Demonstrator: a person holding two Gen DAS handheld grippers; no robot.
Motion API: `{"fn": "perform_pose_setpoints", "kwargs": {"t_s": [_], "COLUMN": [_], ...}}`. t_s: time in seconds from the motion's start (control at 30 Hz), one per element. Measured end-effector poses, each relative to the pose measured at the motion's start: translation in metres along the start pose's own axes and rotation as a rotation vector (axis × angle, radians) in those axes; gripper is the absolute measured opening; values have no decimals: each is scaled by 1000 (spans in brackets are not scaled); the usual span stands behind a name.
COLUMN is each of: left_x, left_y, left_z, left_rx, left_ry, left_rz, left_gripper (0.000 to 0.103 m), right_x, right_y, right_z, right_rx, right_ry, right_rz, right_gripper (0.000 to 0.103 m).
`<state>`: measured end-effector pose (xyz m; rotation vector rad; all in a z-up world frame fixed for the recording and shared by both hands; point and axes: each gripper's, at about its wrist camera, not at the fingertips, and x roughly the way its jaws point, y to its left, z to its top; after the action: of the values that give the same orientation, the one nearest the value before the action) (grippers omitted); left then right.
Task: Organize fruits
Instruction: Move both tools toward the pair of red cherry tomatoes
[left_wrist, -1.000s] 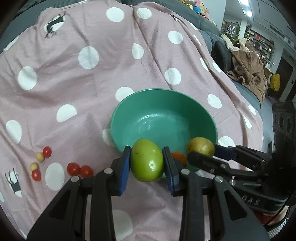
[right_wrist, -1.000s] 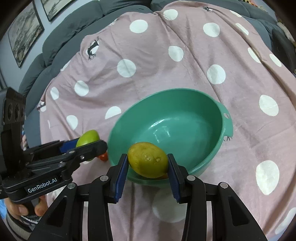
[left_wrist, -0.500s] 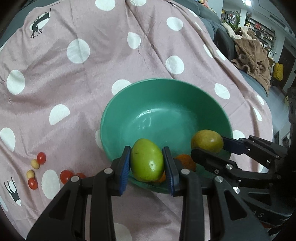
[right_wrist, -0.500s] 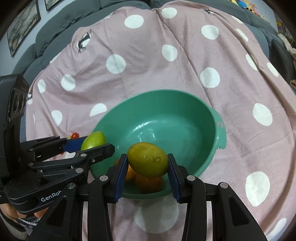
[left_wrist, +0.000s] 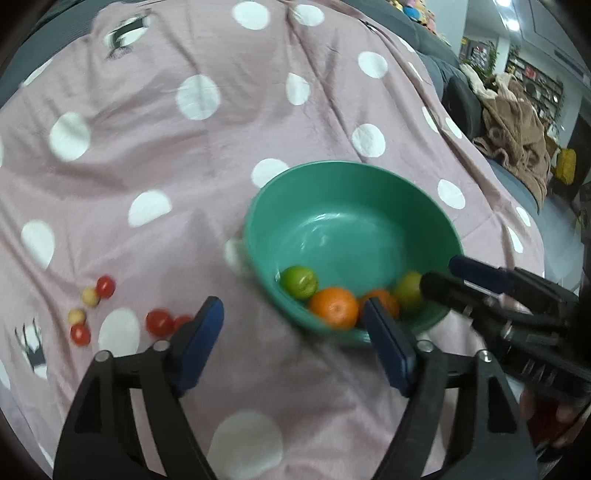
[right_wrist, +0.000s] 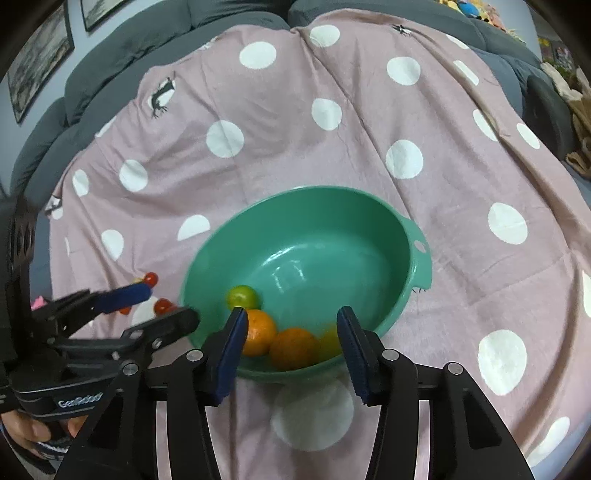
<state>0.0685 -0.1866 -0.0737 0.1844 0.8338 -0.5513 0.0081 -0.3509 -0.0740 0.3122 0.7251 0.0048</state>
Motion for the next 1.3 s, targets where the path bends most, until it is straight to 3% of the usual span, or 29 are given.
{"fn": "perform_pose_setpoints", "kwargs": {"t_s": [0.1, 0.3, 0.43, 0.57, 0.63, 0.67, 0.77, 0.87, 0.93, 1.07, 1.3], "left_x": [-14, -44, -71, -93, -104, -112, -126, -121, -116, -104, -85], "left_y": [19, 77, 103, 125, 134, 136, 132, 133, 135, 130, 141], "left_z": [-23, -78, -106, -130, -138, -142, -141, -142, -138, -125, -110], "left_rx": [-67, -317, -435, -613, -679, -684, -634, -612, -598, -486, -417], "left_ry": [19, 66, 43, -14, -74, -126, -182, -135, -99, -43, -33], "left_rz": [-3, -6, 38, -168, -217, -200, -186, -240, -203, -59, -44], "left_gripper": [80, 82, 95, 100, 102, 102, 102, 102, 102, 102, 102], "right_x": [-7, -12, -12, -11, -12, -12, -15, -13, -8, 1, 19], "right_y": [3, 24, 42, 69, 78, 84, 98, 109, 115, 126, 136], "right_z": [-6, -21, -28, -34, -36, -37, -40, -43, -44, -47, -45], "right_rx": [12, -20, -46, -100, -119, -130, -165, -193, -204, -223, -261], "right_ry": [9, 52, 81, 107, 115, 119, 123, 135, 150, 174, 200], "right_rz": [46, 93, 129, 164, 181, 191, 207, 213, 214, 221, 201], "right_gripper": [51, 51, 51, 51, 51, 51, 51, 51, 51, 51, 51]}}
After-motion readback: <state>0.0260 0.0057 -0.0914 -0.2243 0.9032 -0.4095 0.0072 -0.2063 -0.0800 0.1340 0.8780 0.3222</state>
